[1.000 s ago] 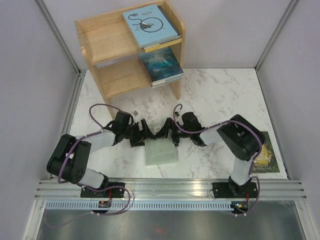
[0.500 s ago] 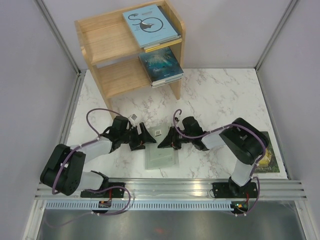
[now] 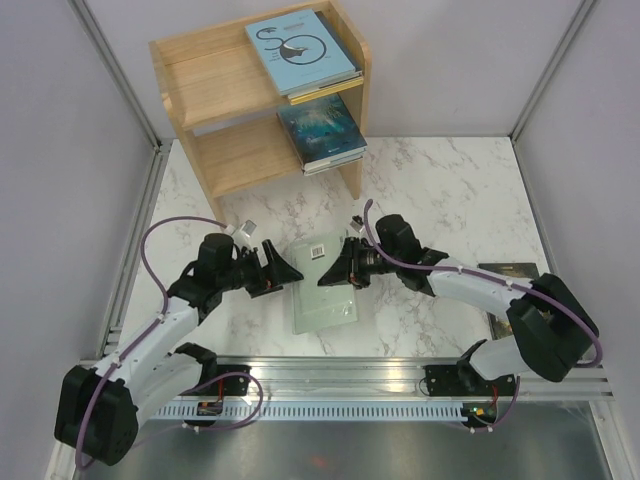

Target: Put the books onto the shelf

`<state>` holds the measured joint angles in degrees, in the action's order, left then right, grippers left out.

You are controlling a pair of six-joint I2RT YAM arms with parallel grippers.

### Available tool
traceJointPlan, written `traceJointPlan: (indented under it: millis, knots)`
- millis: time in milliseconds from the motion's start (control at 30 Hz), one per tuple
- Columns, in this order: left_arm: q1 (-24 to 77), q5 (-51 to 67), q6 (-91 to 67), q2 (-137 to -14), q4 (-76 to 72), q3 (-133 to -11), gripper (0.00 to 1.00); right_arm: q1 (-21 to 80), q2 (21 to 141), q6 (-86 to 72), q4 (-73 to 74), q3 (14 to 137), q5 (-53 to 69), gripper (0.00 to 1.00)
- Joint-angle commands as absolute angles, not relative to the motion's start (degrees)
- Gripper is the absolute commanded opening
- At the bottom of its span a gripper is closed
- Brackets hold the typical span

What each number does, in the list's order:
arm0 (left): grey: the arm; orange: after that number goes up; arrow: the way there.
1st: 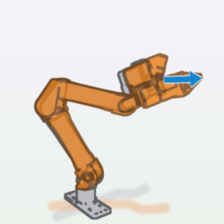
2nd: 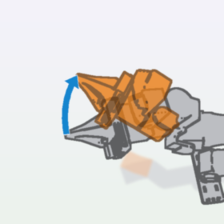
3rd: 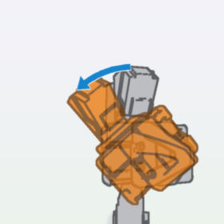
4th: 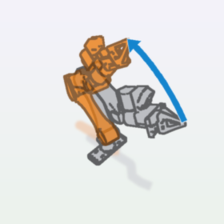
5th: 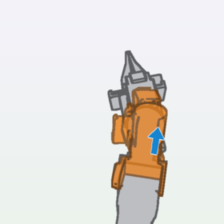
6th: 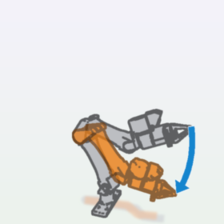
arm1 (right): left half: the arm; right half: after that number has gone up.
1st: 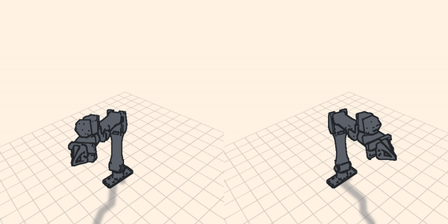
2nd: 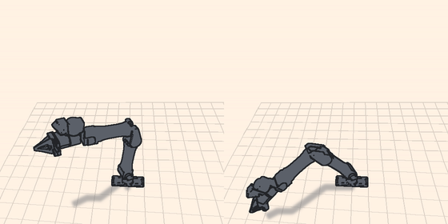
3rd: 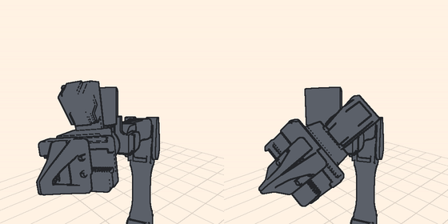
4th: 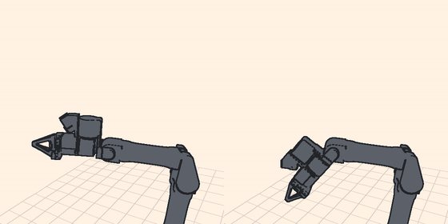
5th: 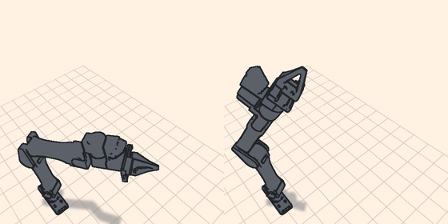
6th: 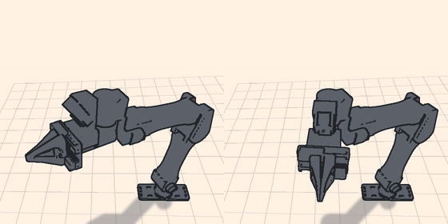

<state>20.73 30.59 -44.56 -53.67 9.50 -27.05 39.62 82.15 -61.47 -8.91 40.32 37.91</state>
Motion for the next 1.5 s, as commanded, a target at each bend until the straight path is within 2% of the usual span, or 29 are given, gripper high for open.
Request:
traceJointPlan:
  millis: [0, 100, 200, 367, 500, 533, 567, 600, 667, 800, 933, 967, 1000, 1033, 1100, 1167, 1200, 1233, 1267, 1300, 1333, 1367, 1467]
  knots:
    - [20.3, 32.34, -45.44, -51.33, 11.34, -29.62, 0.92, 39.29, 75.69, -62.84, -12.74, 45.61, 44.11, 0.0]
    - [20.22, 35.5, -48.41, -50.1, 8.28, -29.97, 0.91, 39.02, 73.66, -64.59, -14.4, 45.71, 46.93, 0.0]
    - [20.21, 40.51, -54.11, -47.56, -0.07, -29.71, 0.87, 38.85, 72.52, -69.32, -20.29, 44.13, 49.04, 0.0]
    - [20.13, 46.83, -62.48, -45.53, -16.92, -29.18, 0.79, 38.85, 72.07, -80.31, -38.38, 40.0, 50.18, 0.0]
    - [20.21, 48.25, -65.91, -45.27, -20.99, -28.65, 0.54, 38.85, 72.33, -83.76, -43.24, 38.67, 50.27, 0.0]
    - [20.13, 48.16, -66.44, -44.83, -21.61, -28.48, 0.33, 38.85, 72.33, -83.67, -43.33, 38.5, 50.36, 0.0]
    - [20.13, 47.99, -66.97, -44.22, -22.4, -28.13, 0.27, 38.85, 72.25, -83.76, -43.33, 38.58, 50.36, 0.0]
    - [20.21, 47.99, -68.02, -43.95, -24.15, -27.95, 0.25, 38.85, 72.25, -83.93, -43.42, 38.5, 50.62, 0.0]
    - [20.13, 48.86, -68.64, -44.03, -25.31, -28.3, 0.29, 38.85, 72.33, -84.2, -43.85, 38.58, 50.89, 0.0]
    - [20.21, 52.2, -68.56, -46.84, -26.19, -30.23, 0.49, 38.85, 72.6, -84.37, -44.38, 38.67, 51.15, 0.0]
    - [20.22, 54.14, -68.29, -48.68, -26.28, -32.08, 0.52, 38.85, 73.04, -84.73, -45.26, 38.93, 51.15, 0.0]
    - [20.21, 54.31, -68.2, -48.87, -26.28, -32.43, 0.47, 38.85, 73.56, -84.73, -45.26, 39.02, 50.98, 0.0]
    - [20.21, 54.32, -68.12, -49.04, -26.19, -32.78, 0.33, 38.85, 73.65, -84.81, -45.44, 39.2, 50.98, 0.0]
    - [20.21, 54.23, -67.94, -49.48, -25.5, -33.13, 0.25, 38.85, 73.83, -84.9, -45.7, 39.46, 50.89, 0.0]
    - [20.21, 53.7, -67.07, -49.66, -24.18, -33.66, 0.02, 38.85, 74.44, -84.99, -45.79, 39.81, 50.98, 0.0]
    - [20.3, 52.31, -66.54, -49.66, -22.25, -34.45, 0.02, 38.85, 74.71, -84.99, -45.7, 40.08, 51.06, 0.0]
    - [20.22, 51.25, -65.4, -49.4, -20.5, -34.98, 0.02, 38.85, 74.97, -84.99, -45.62, 40.34, 51.24, 0.02]
    - [20.21, 50.02, -64.35, -49.13, -18.39, -35.85, 0.02, 38.85, 75.23, -84.9, -44.83, 40.43, 51.24, 0.11]
    - [20.21, 47.49, -62.77, -48.78, -14.54, -37.77, 0.02, 38.85, 75.23, -84.82, -44.22, 40.43, 51.24, 0.27]
    - [20.21, 46.24, -62.23, -48.61, -13.11, -38.92, 0.02, 38.85, 75.15, -84.55, -43.51, 40.17, 50.89, 0.65]
    - [20.3, 45.1, -61.7, -48.6, -11.7, -41.11, 0.02, 38.85, 74.97, -84.29, -42.29, 40.17, 50.71, 0.76]
    - [20.22, 43.17, -61.26, -48.43, -10.65, -42.35, 0.02, 38.85, 74.27, -83.59, -41.41, 39.99, 50.45, 0.98]
    - [20.13, 38.77, -61.0, -48.6, -7.83, -46.92, 0.02, 38.85, 72.87, -82.44, -39.03, 39.82, 49.57, 0.98]
